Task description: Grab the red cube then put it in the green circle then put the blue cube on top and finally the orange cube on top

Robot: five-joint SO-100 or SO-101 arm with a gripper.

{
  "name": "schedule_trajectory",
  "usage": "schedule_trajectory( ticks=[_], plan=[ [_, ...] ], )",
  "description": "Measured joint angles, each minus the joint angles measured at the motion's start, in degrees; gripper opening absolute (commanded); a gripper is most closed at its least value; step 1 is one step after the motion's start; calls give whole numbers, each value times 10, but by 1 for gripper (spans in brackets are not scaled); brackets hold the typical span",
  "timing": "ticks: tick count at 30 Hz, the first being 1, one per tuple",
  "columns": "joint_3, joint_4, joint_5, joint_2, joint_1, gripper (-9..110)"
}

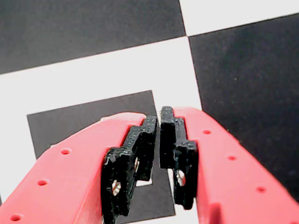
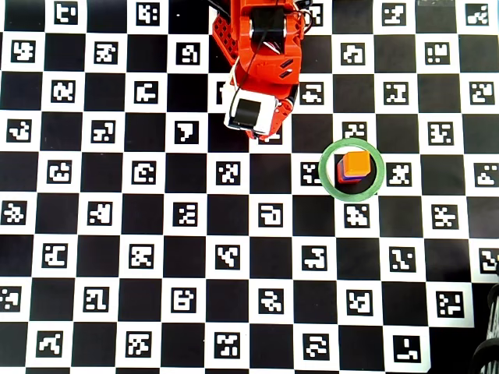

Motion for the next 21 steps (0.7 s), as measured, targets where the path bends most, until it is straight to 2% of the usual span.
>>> schedule_trajectory(
  ticks=[21],
  plan=[
    [0,1,-21,0,0,-6]
  ],
)
